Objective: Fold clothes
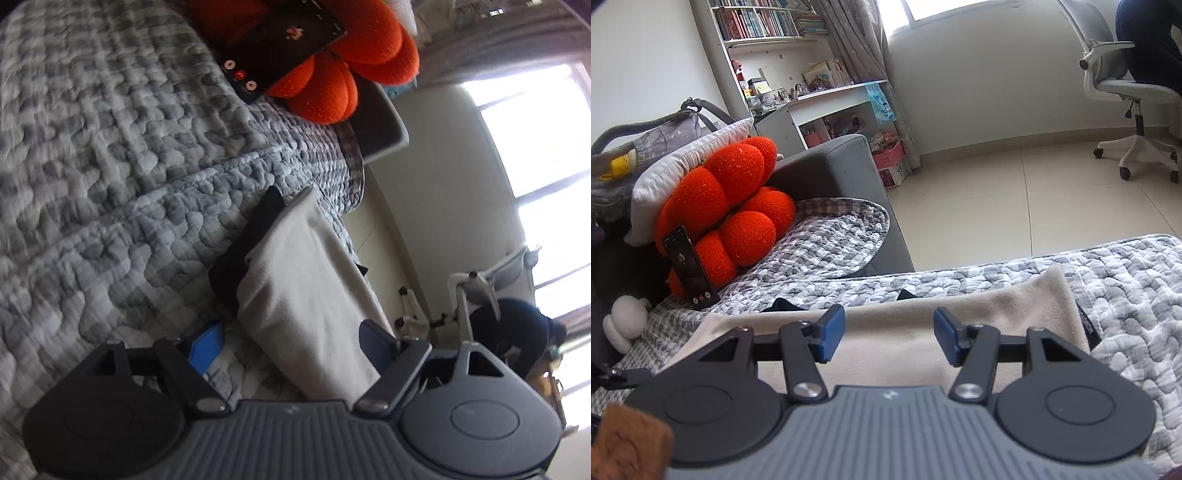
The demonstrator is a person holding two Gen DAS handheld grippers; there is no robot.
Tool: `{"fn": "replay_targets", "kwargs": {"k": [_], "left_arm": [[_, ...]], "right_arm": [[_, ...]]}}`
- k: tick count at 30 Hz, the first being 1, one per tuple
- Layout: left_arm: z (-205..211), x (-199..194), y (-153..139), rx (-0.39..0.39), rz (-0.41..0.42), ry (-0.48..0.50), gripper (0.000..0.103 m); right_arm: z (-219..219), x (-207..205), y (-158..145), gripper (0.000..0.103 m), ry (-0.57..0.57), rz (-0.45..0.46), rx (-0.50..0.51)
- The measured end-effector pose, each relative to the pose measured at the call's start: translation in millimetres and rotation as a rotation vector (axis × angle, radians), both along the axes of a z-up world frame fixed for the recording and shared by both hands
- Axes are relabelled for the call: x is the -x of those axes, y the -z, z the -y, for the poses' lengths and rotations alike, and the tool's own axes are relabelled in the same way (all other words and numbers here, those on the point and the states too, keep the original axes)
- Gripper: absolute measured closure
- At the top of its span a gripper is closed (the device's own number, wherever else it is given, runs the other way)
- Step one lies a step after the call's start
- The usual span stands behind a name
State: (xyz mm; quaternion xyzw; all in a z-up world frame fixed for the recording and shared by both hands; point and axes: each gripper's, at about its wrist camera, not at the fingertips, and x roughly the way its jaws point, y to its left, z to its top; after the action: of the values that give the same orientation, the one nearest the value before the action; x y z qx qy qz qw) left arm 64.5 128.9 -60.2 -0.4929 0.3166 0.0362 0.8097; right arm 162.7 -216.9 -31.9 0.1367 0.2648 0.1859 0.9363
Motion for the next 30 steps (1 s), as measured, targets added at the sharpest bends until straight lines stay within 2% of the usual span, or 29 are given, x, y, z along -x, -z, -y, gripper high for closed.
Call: {"fn": "replay_targets", "kwargs": {"k": [4,9,12,13,14,15,16,18,19,23,30], "left_arm": [[17.7,-3.8,0.3,-0.060,0.040,-0.083,0.026],[26.6,-11.7,8.1,-0.078,0.085,-0.191,0.028],[30.1,-13.3,7.9,-0.130,0.078,-0.250,0.044],[30.8,-13.4,8.0,-0.152,0.071,-0.266,0.058],[31.6,-12.7,7.4,-0.173,0.075,-0.273,0.071],[32.7,-11.1,6.2,-0.192,0.089,-0.272,0.073],[33.8,-9.6,5.0,-0.212,0.104,-0.270,0.076],[35.9,-6.4,2.6,-0.250,0.132,-0.267,0.078],[37.0,-4.8,1.4,-0.270,0.147,-0.266,0.078],[44.7,1.1,-9.2,-0.349,0.222,-0.245,0.079],[60.3,4.5,-29.4,-0.446,0.353,-0.198,0.080]], "right_arm": [[-0.5,-0.3,0.6,0.045,-0.010,-0.005,-0.011],[-3.8,-0.5,2.5,0.045,-0.025,-0.014,-0.010],[-6.1,0.4,3.2,0.045,-0.034,-0.014,-0.016],[-6.9,1.2,2.8,0.045,-0.039,-0.010,-0.026],[-7.7,2.0,2.4,0.053,-0.043,-0.006,-0.035],[-8.6,3.0,1.7,0.067,-0.059,-0.004,-0.051],[-9.6,4.1,0.9,0.091,-0.080,-0.003,-0.069],[-13.9,5.6,-0.2,0.091,-0.122,-0.005,-0.086],[-16.3,6.3,-0.7,0.095,-0.144,-0.006,-0.093],[-26.8,8.2,-0.4,0.096,-0.215,-0.018,-0.106],[-49.2,-9.2,24.3,0.103,-0.224,-0.110,-0.069]]}}
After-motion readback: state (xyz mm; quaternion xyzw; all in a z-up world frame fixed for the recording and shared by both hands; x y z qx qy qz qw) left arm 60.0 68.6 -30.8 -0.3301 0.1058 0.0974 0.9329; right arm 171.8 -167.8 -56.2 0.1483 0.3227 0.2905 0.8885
